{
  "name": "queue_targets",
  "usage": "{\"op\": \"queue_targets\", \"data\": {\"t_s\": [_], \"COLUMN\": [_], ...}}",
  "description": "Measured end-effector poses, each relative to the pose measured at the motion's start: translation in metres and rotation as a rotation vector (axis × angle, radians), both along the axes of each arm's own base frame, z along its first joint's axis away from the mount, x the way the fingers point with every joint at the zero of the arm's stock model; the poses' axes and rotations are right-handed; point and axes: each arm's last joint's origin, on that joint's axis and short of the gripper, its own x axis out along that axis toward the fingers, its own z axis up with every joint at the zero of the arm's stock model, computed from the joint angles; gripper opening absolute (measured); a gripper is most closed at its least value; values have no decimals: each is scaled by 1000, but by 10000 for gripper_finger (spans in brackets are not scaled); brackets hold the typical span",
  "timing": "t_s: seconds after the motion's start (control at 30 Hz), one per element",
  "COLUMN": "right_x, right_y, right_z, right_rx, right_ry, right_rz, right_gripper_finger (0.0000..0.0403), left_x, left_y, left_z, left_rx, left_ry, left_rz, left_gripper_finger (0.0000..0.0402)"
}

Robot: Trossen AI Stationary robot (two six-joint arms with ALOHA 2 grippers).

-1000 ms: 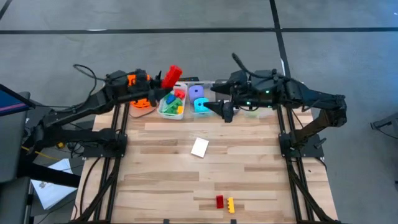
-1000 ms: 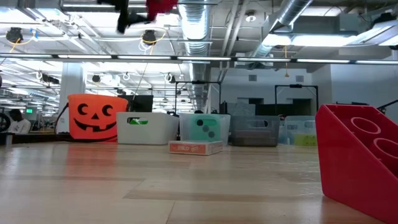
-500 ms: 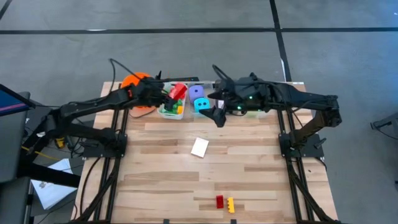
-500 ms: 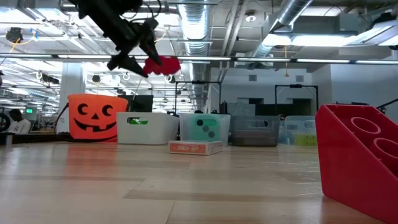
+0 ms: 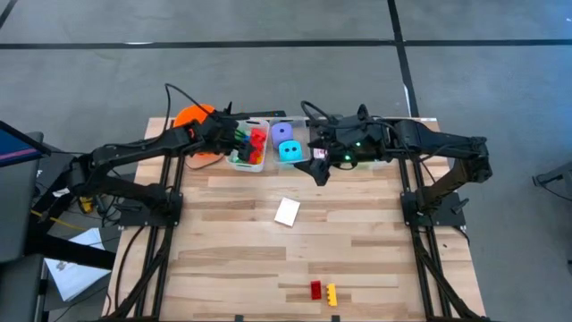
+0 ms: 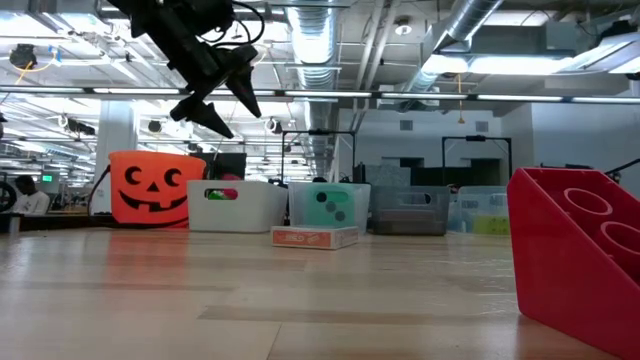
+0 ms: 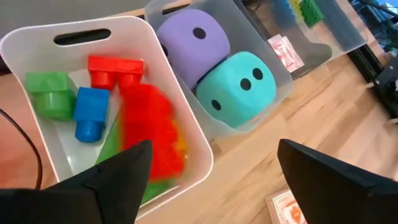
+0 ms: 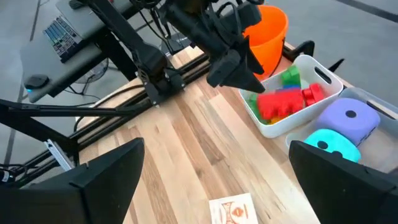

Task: Pick & Place Toys
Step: Put the 3 stud red game piece into the white bin, then put the yellow game piece into the right transparent bin

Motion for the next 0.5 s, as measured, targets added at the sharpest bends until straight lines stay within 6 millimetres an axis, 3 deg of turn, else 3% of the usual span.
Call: {"op": "queue_targets", "data": {"t_s": [0.27, 0.5], "right_x": [-10, -39], "right_y": [0, 1], "right_z": [0, -6], "right_rx": [12, -91], "right_ry": [41, 241], "right_rz": [-10, -52], "right_gripper_finger": [391, 391], "left_x": [2, 22], "left_y": [-2, -19], "left_z": [1, 20], "left_rx": [-74, -151], "left_ry": [-54, -334], "left_rz": [-90, -415], "left_gripper_finger": [344, 344]}}
